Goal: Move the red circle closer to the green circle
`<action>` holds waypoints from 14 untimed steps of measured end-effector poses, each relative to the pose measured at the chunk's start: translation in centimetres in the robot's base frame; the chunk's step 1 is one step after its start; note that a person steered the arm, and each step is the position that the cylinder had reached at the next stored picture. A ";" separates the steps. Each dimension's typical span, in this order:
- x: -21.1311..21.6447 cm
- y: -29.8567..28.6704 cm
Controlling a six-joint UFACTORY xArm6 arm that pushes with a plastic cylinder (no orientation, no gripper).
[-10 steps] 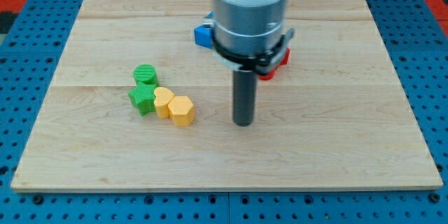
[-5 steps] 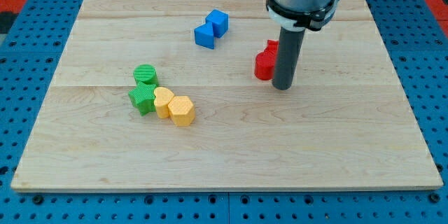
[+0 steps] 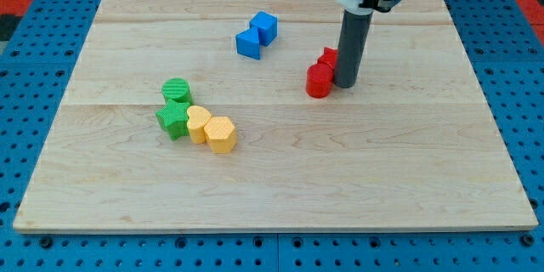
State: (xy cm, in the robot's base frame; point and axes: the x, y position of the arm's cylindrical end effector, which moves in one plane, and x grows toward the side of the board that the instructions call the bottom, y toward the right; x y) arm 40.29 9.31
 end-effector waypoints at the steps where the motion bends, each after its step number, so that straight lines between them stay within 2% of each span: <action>1: -0.2 -1.4; 6: -0.2 -10.3; 9: 2.0 -9.6; 14: 0.1 -14.6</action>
State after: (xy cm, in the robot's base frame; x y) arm 40.36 -5.32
